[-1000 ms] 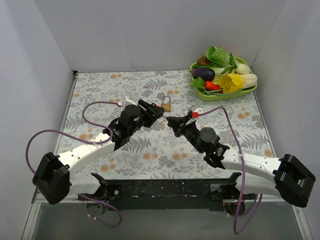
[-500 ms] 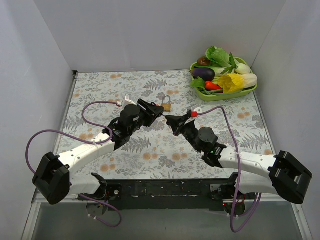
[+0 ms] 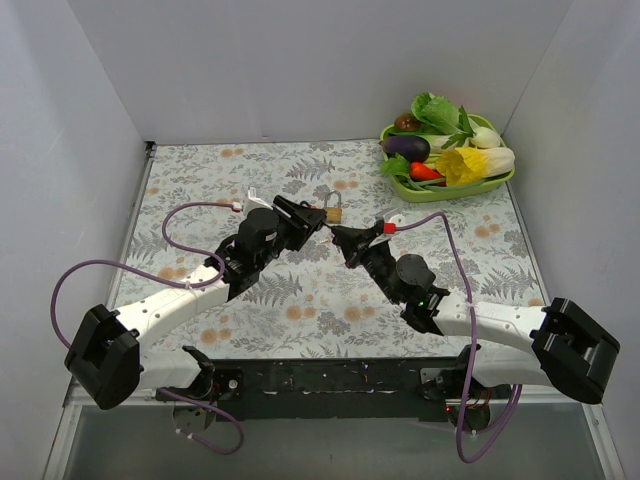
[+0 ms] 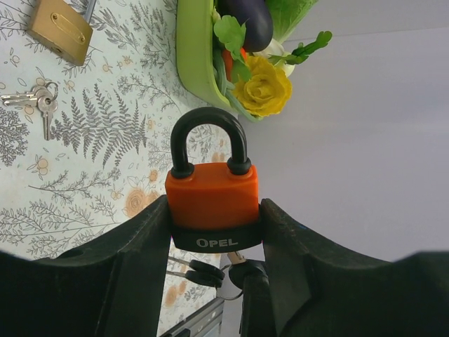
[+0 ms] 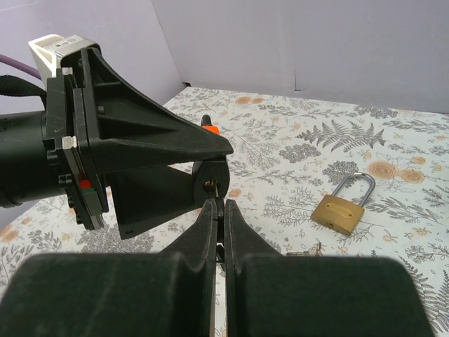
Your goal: Unlock with the key
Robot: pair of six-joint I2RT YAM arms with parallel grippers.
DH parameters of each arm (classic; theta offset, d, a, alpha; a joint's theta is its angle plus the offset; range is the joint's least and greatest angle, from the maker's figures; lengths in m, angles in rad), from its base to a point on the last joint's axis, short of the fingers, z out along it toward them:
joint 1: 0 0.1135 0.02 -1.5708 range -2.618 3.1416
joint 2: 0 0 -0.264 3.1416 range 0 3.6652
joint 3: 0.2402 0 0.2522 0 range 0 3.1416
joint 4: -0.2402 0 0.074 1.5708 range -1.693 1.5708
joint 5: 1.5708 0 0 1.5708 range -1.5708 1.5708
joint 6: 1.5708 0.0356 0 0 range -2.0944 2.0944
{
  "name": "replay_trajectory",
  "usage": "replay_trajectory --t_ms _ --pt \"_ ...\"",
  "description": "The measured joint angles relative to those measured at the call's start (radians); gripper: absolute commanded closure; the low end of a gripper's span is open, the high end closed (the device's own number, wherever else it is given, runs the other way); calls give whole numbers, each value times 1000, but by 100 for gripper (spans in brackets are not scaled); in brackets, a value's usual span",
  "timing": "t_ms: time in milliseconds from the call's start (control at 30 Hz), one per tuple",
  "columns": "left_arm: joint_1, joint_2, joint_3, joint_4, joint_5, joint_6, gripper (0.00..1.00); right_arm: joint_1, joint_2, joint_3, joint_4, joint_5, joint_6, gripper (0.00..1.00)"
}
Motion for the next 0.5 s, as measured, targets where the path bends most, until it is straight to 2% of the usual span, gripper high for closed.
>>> replay_trajectory --t_ms 500 --pt "0 0 0 33 3 -1 100 1 9 0 55 5 -4 99"
